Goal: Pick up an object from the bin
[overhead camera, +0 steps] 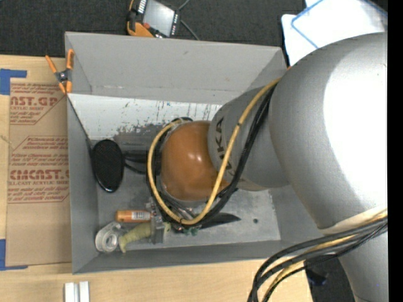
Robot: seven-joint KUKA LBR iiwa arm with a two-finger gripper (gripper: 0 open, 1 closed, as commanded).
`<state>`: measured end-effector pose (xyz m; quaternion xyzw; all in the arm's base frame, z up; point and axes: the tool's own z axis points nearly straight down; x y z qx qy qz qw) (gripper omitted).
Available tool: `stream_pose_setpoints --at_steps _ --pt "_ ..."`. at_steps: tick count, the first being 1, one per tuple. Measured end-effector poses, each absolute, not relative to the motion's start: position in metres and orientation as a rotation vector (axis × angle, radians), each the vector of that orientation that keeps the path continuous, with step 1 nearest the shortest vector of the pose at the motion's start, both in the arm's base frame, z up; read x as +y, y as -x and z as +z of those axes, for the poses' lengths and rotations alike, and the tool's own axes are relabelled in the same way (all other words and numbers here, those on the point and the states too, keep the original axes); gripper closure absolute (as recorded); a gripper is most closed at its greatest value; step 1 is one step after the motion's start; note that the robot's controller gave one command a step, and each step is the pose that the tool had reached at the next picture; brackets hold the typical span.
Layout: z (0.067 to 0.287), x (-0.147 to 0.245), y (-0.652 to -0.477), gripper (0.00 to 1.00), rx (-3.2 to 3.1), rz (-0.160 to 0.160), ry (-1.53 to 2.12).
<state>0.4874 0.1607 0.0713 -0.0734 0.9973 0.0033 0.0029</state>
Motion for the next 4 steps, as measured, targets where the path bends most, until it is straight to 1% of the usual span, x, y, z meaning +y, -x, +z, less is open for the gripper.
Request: stream_pose_setpoints --at_steps 1,3,4 --pt "0.084 0.16 -0.486 1.0 3.131 0.009 0.23" --pt "0.133 0.161 -0.486 1.0 3.132 0.008 0.23" --pt "0.145 0.161 -0.486 1.0 3.13 0.008 0.231"
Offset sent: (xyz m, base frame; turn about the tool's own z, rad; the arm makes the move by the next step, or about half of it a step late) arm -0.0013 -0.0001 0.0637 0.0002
